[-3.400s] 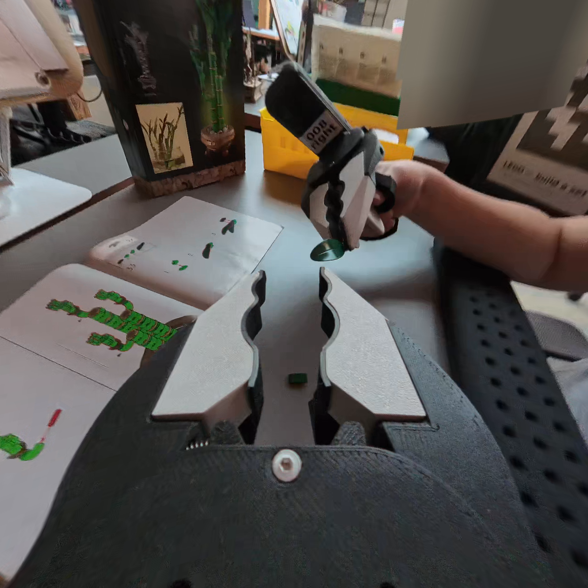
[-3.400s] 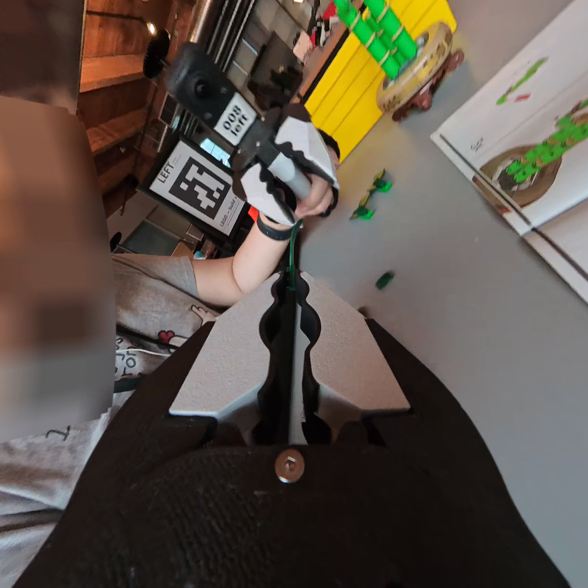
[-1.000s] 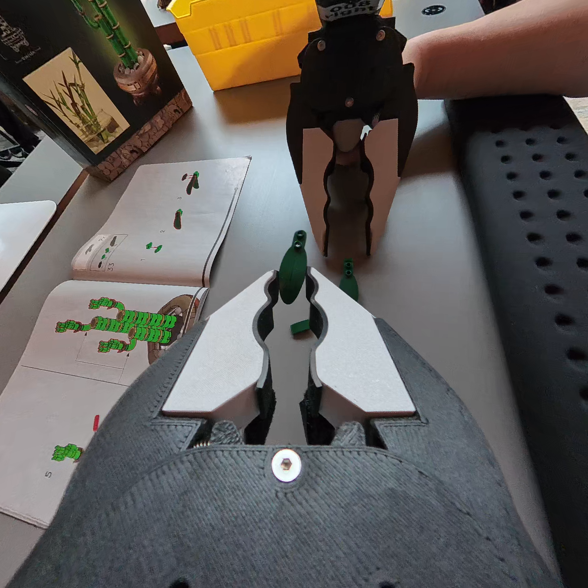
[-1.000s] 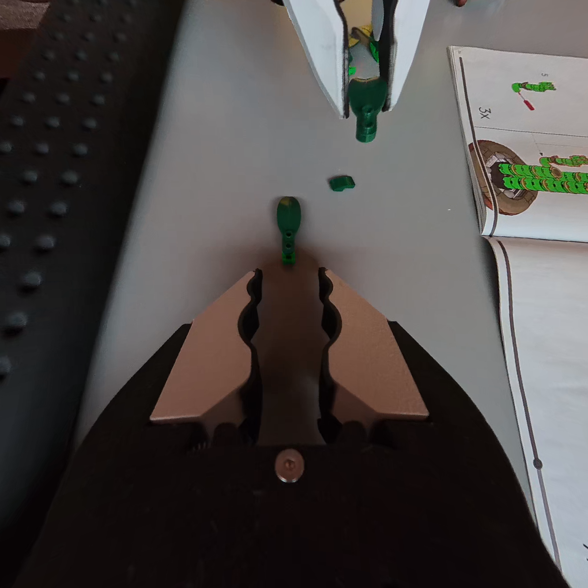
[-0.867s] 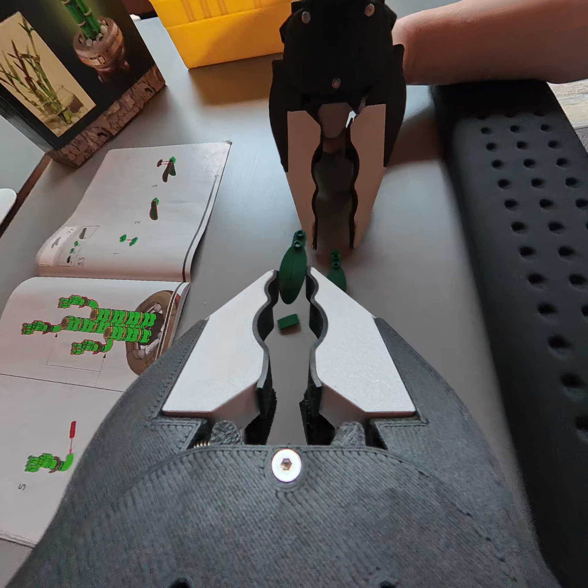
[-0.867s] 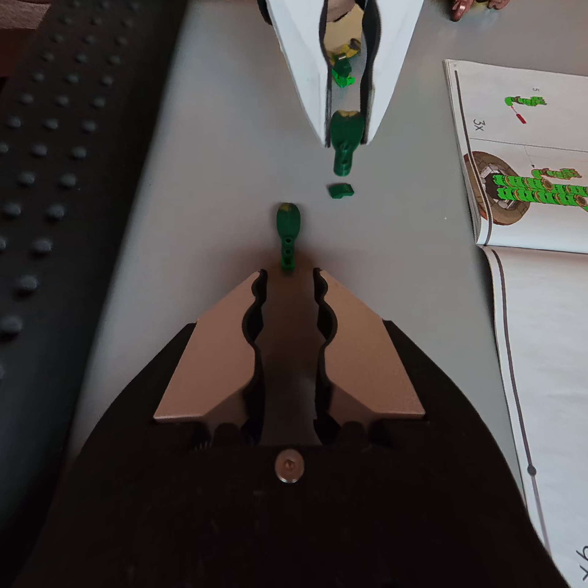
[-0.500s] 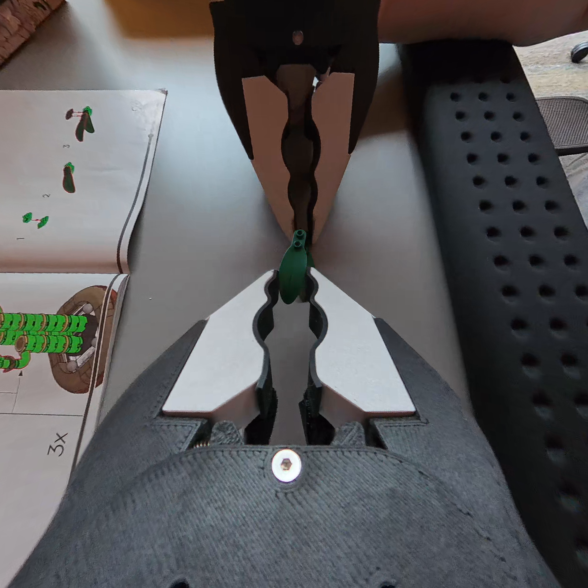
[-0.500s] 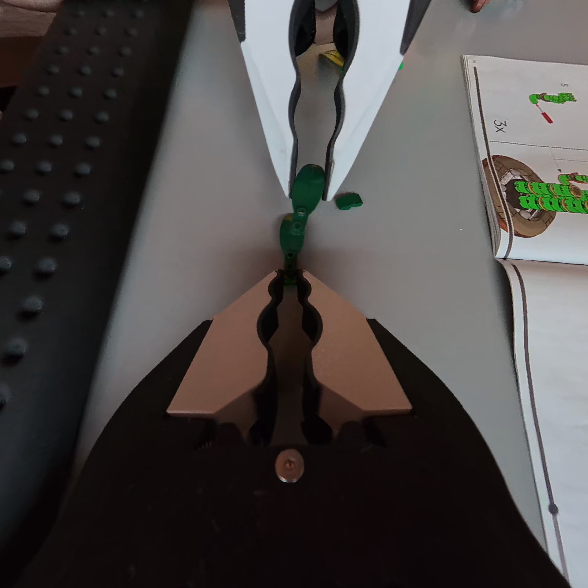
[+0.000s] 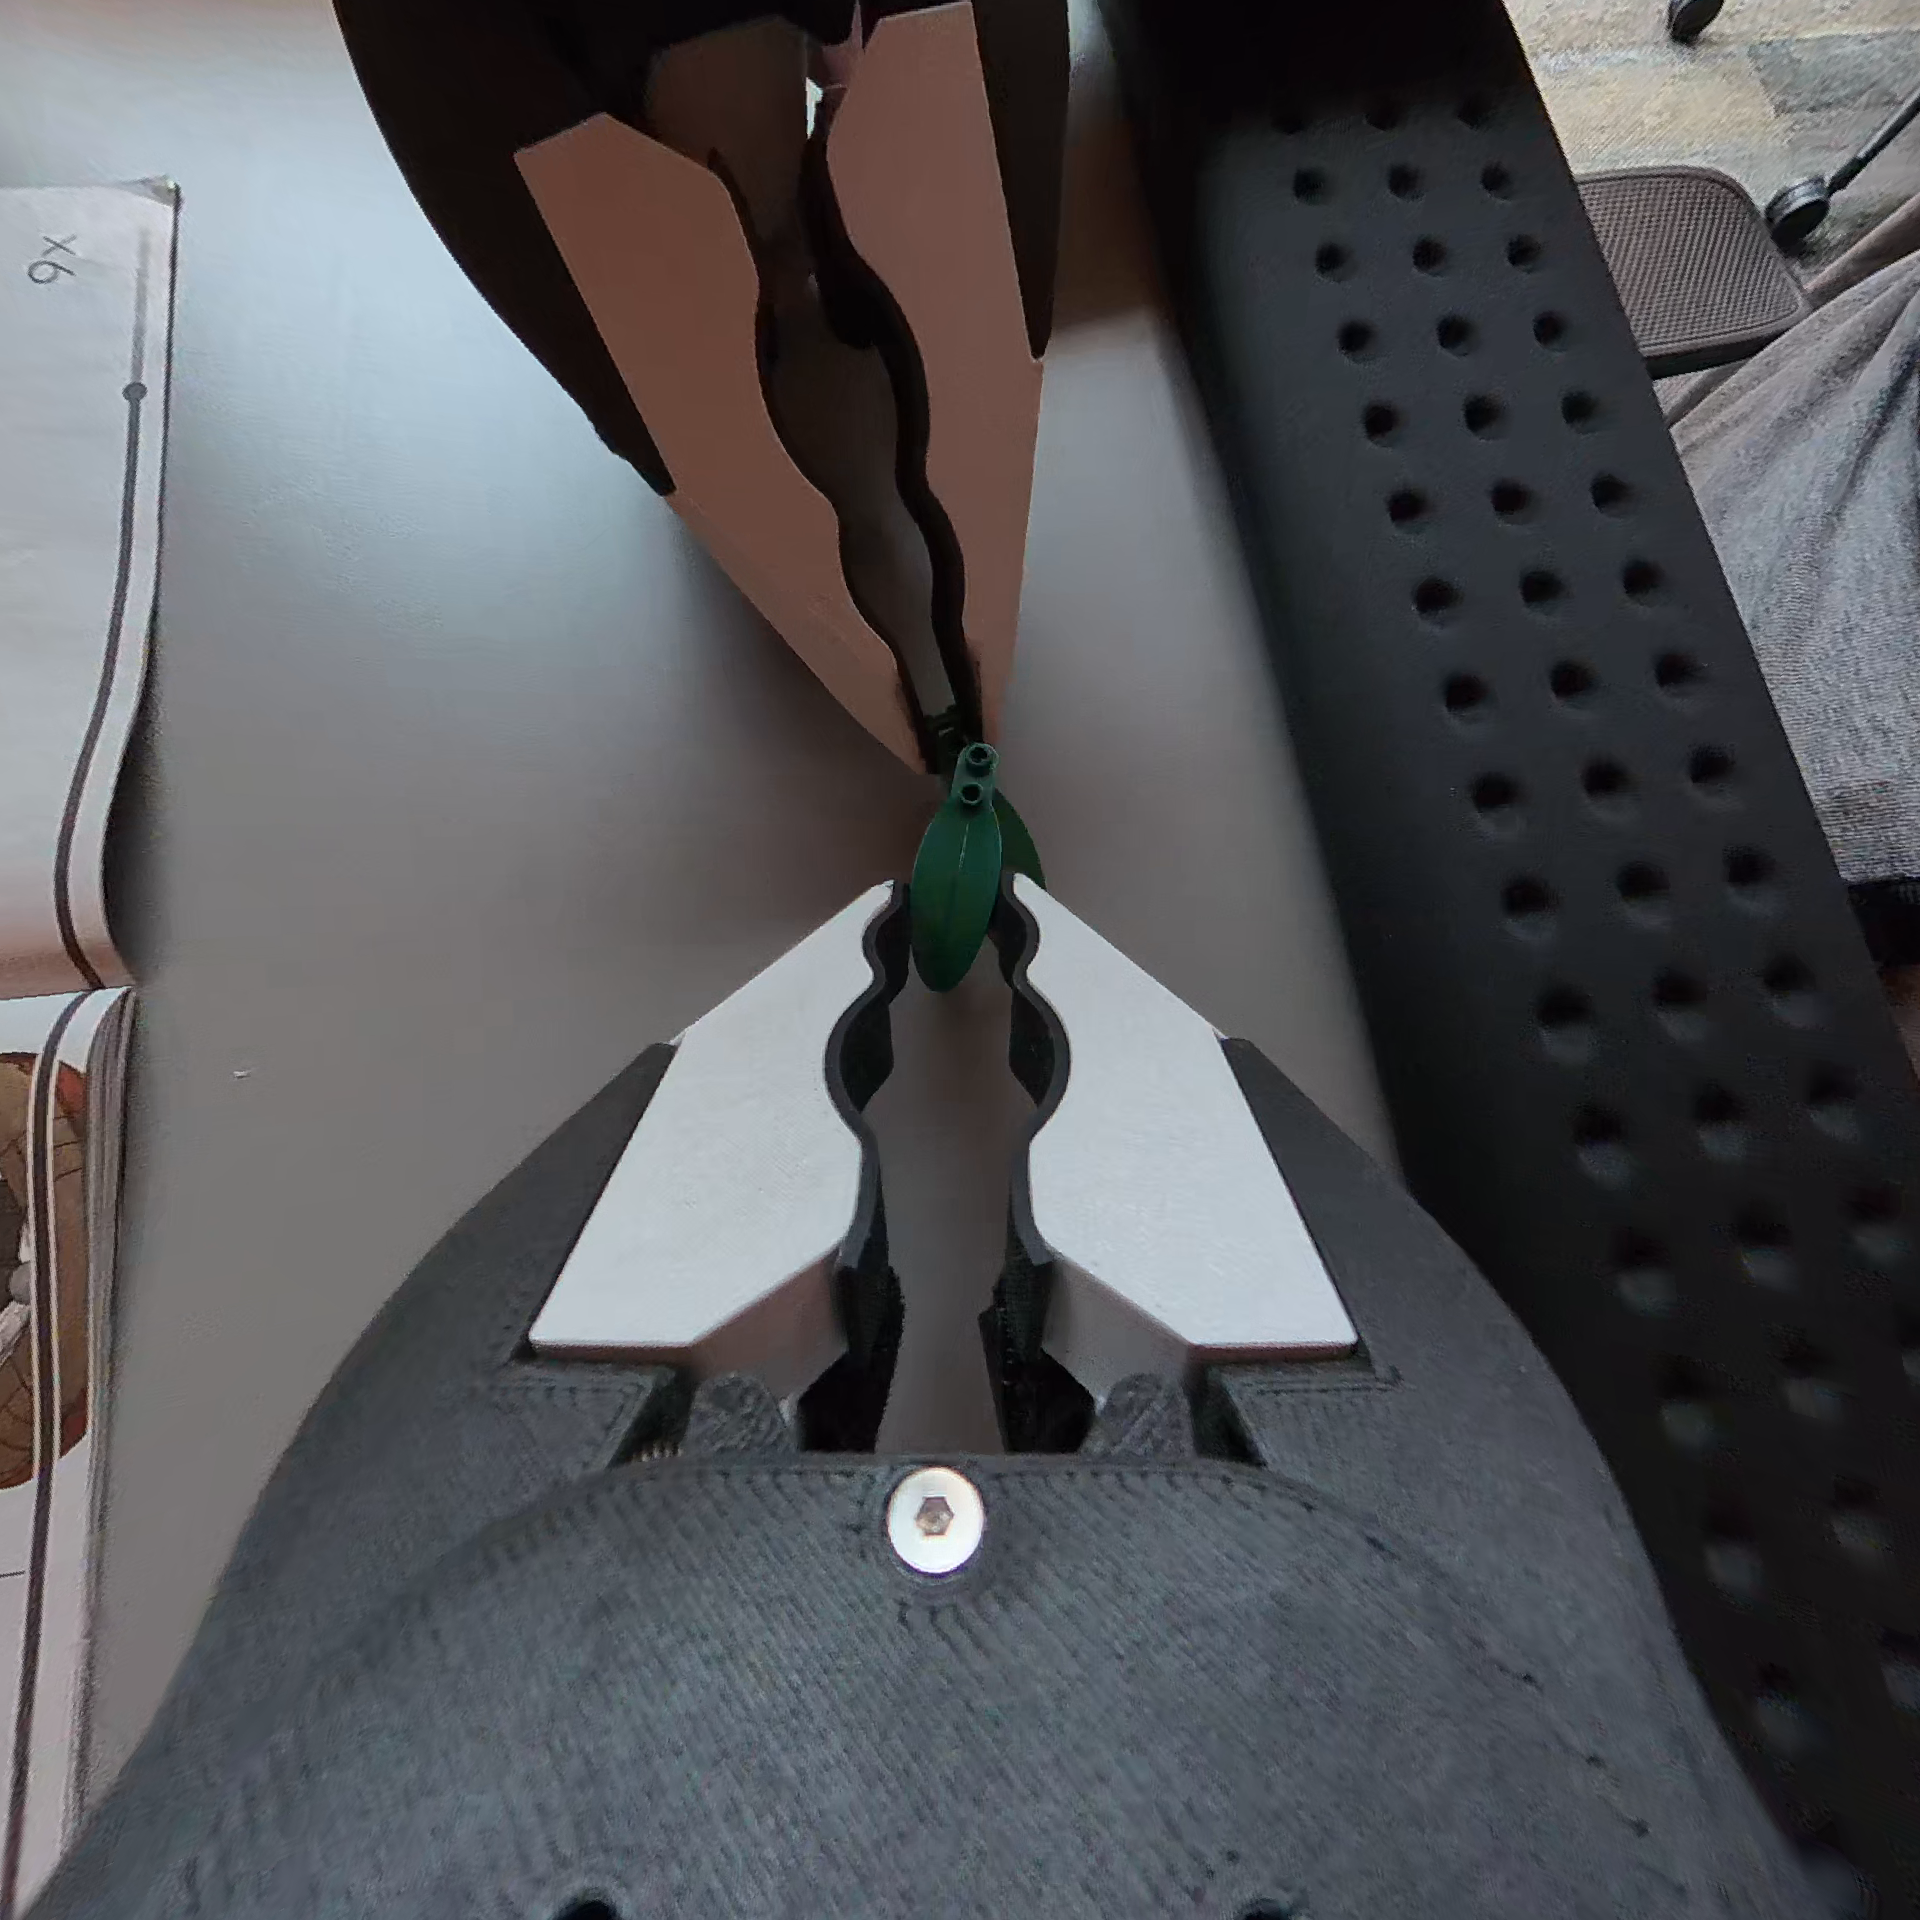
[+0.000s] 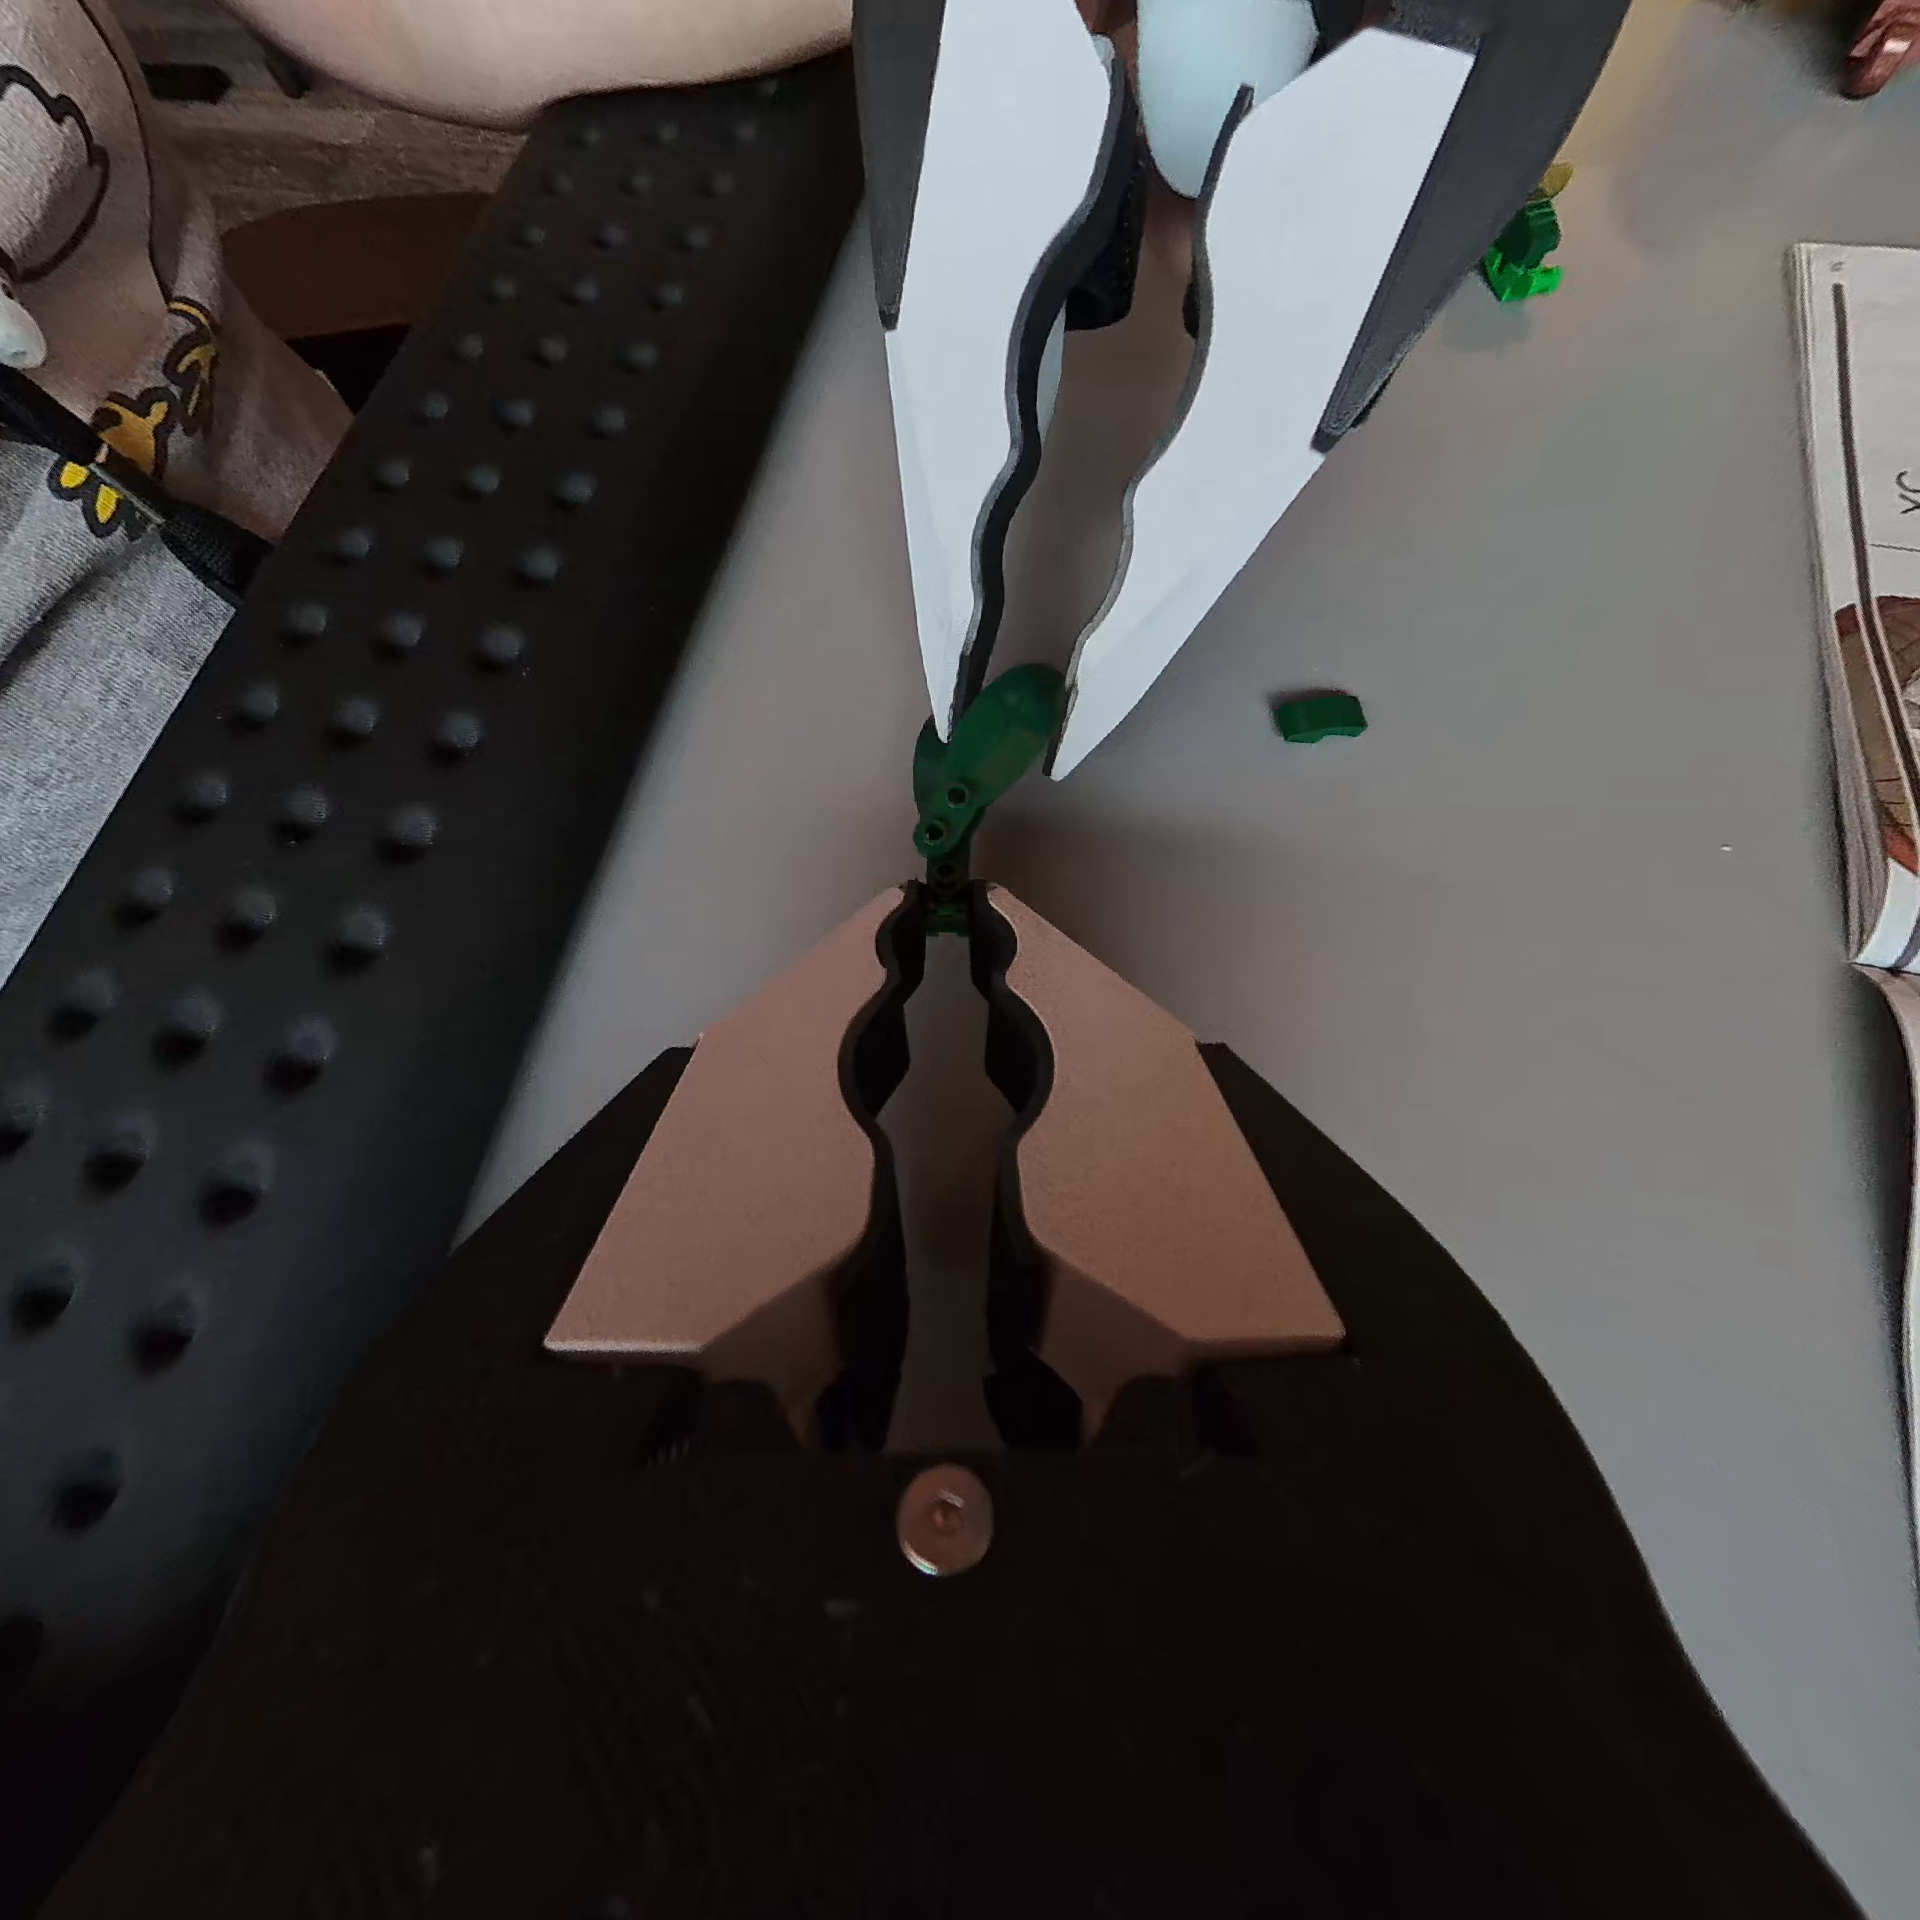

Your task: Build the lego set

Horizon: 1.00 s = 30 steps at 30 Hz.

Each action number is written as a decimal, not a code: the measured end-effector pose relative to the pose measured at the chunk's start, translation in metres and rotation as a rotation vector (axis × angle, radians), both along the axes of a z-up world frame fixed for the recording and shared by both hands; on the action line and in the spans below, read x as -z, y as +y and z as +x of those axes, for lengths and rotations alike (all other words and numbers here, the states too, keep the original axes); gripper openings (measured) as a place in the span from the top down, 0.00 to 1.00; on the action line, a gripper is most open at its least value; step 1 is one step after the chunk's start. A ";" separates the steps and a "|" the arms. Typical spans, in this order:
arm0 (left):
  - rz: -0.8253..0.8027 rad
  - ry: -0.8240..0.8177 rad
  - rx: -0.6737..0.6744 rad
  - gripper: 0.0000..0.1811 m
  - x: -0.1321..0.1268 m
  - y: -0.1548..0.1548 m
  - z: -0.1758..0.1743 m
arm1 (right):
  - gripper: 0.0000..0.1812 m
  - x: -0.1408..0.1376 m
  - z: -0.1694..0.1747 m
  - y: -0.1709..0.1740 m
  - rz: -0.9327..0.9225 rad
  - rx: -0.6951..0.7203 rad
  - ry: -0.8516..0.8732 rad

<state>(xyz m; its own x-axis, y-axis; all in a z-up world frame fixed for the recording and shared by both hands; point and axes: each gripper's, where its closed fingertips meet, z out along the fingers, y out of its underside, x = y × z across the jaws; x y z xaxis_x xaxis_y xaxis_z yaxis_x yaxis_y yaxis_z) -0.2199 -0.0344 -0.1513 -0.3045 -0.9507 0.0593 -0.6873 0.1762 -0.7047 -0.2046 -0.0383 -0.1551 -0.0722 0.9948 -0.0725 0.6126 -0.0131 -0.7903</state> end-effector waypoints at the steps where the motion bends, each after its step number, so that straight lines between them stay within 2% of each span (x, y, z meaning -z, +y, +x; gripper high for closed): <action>1: -0.004 0.003 0.002 0.92 0.001 0.000 0.000 | 0.97 0.000 0.000 0.000 0.007 -0.004 -0.002; 15: -0.019 0.002 -0.013 0.88 0.001 0.001 0.000 | 0.97 0.001 -0.001 -0.001 0.033 -0.012 -0.006; 26: -0.046 0.045 -0.111 0.88 0.008 0.014 0.004 | 0.96 0.006 0.008 -0.001 -0.009 0.005 -0.051; 30: -0.001 0.049 -0.097 0.89 0.010 0.012 0.005 | 0.88 -0.004 0.010 0.002 -0.062 0.035 -0.001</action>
